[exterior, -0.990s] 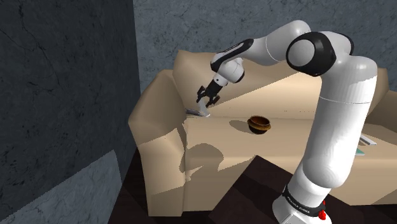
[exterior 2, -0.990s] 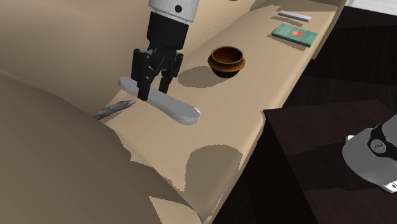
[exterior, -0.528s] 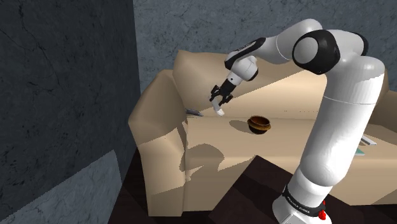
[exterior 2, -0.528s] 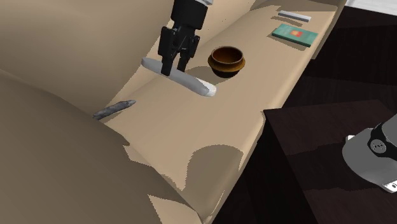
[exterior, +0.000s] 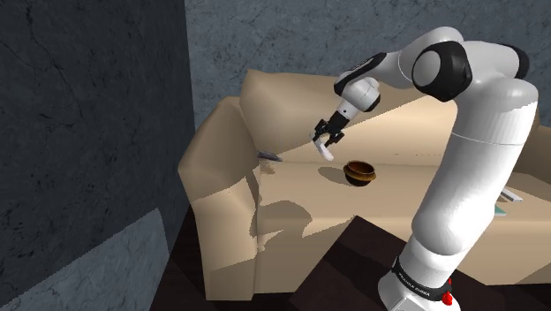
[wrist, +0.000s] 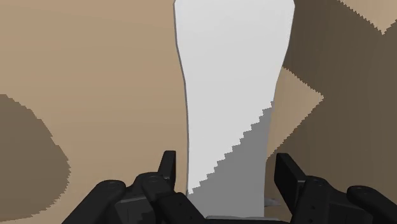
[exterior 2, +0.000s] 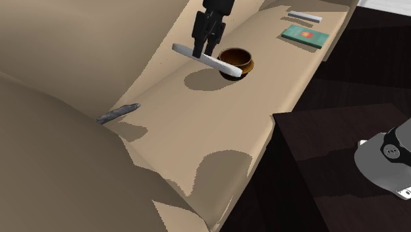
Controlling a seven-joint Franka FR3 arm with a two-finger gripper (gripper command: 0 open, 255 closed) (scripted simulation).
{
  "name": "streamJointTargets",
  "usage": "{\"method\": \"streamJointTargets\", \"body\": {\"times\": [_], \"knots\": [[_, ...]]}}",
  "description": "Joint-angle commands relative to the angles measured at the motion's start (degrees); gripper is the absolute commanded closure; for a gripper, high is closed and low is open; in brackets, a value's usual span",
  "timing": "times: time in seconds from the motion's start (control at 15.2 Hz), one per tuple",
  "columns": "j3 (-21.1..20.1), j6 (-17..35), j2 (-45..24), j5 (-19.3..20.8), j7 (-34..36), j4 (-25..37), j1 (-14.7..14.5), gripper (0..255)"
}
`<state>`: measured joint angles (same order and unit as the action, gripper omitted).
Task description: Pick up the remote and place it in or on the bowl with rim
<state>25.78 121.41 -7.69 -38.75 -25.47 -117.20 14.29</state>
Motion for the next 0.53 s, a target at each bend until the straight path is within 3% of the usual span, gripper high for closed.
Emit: {"method": "streamJointTargets", "body": {"times": [0.0, 0.46], "knots": [[1.3, -2.0, -0.4, 0.3, -2.2, 0.9, 1.7, 255], [5.3, -9.1, -3.9, 0.5, -9.8, 5.8, 8.1, 255]]}}
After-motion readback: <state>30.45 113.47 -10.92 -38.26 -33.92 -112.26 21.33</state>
